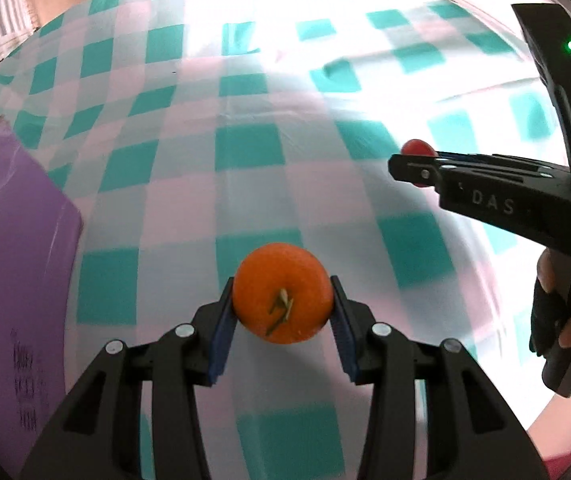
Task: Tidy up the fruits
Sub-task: 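Carry the mandarin and red tomato into the box and open both grippers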
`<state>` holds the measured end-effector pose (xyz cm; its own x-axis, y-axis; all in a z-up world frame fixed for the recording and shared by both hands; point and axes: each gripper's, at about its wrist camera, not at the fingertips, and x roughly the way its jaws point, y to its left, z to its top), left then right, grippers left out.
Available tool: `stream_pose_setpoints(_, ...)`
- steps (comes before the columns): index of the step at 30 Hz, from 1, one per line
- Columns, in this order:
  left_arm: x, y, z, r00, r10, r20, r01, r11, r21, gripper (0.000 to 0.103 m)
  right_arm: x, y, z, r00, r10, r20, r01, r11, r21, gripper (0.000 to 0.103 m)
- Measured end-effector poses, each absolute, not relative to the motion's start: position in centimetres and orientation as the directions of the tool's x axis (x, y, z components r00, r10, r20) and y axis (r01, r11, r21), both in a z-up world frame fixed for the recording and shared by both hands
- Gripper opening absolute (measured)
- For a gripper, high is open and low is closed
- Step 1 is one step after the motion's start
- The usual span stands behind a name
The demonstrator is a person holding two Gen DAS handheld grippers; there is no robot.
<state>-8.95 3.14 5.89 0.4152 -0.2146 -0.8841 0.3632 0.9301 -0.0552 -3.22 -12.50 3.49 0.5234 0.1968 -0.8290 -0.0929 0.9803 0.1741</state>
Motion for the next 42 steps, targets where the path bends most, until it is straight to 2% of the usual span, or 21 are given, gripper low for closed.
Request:
stream_pose_setpoints(12, -15.4, 7.1, 10.8, 0.488, -0.236, -0.840, 0.424, 0.906, -0.008, 0.044, -12.2, -10.0, 7.3, 0.562, 0.179, -0.808, -0.056, 0.982, 0.179, 0.031)
stream_pose_setpoints(25, -20.1, 11.3, 18.2, 0.626, -0.309, -0.716, 0.461, 0.887, 0.021, 0.044, -16.8, -5.9, 13.7, 0.657, 0.183, -0.732, -0.102, 0.983, 0.154, 0.031)
stream_pose_setpoints(34, -21.6, 18.0, 21.8, 0.725, -0.246, -0.643, 0.332, 0.943, 0.014, 0.044, -16.9, -0.1, 17.3, 0.676, 0.253, -0.692, -0.237, 0.964, 0.121, 0.031)
stream_pose_setpoints(42, -22.7, 24.3, 22.2, 0.765, -0.130, -0.631, 0.153, 0.988, -0.019, 0.044, -16.6, 7.6, 19.6, 0.637, 0.364, -0.680, -0.428, 0.900, 0.081, 0.031)
